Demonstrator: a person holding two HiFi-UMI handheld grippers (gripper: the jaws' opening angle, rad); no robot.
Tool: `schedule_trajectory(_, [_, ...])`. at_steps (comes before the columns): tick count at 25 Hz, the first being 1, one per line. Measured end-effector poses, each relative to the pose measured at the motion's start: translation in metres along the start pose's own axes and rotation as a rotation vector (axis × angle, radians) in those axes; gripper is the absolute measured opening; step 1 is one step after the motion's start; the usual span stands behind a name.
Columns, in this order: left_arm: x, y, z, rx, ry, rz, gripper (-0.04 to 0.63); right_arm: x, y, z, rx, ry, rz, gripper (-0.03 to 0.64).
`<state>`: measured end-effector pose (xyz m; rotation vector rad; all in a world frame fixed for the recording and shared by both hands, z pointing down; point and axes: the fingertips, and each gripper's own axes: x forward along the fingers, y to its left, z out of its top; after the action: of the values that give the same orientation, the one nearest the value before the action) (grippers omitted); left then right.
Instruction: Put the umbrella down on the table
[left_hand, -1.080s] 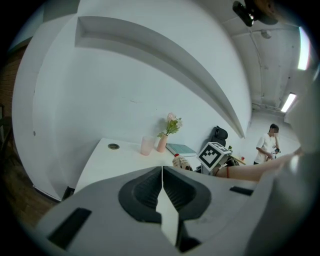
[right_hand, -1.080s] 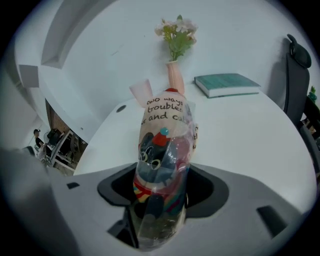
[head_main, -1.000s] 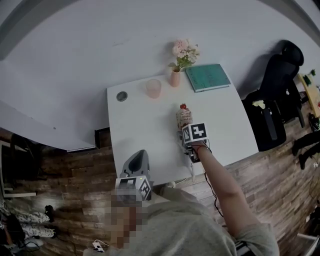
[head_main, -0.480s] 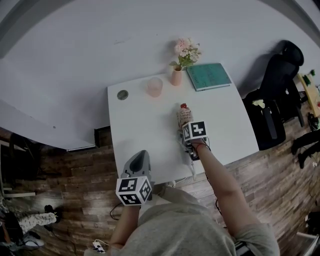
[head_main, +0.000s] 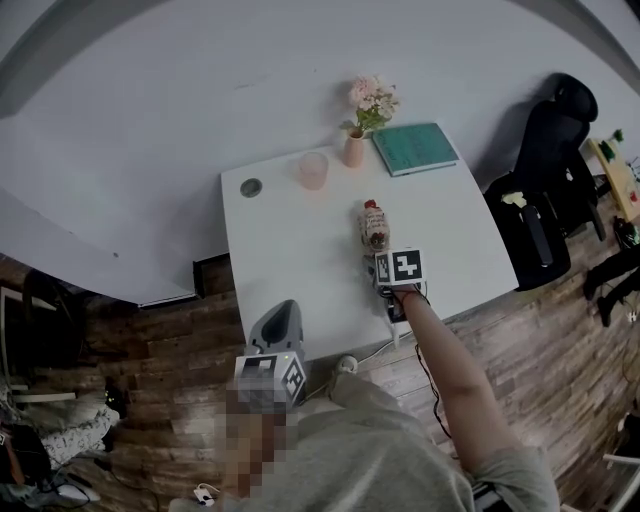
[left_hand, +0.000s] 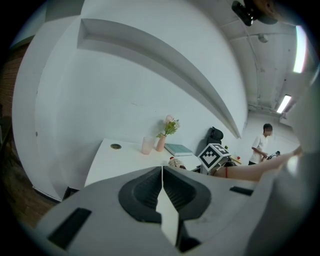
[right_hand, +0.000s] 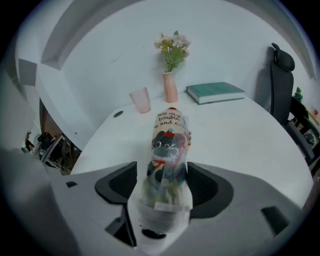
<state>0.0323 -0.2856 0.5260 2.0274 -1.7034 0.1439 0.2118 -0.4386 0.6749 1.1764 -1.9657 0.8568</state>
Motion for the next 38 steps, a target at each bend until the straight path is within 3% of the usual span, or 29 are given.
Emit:
schedule_trajectory(8, [-0.043,-0.001,-0.004,0.022,-0.008,-0.045,0.009,-0.065,0.043,-0.016,-0.007,-0.139,0.023,0.301])
schedule_trajectory(25, [-0.181,-0.002,-0.033,0.075,-0.055,-0.086,0.009,-0.222,0.174,-0.099,-0.088,-0.445,0.062,0.139])
schedule_trajectory(32, [-0.234,-0.006,-0.050,0.074,-0.081,-0.089,0.009,-0.273,0.214,-0.147,-0.142,-0.539,0.048,0.064])
schedule_trajectory(38, [-0.268,-0.012,-0.056,0.073,-0.102,-0.103,0.009,-0.307,0.235,-0.182,-0.122,-0.593,0.040,0.023])
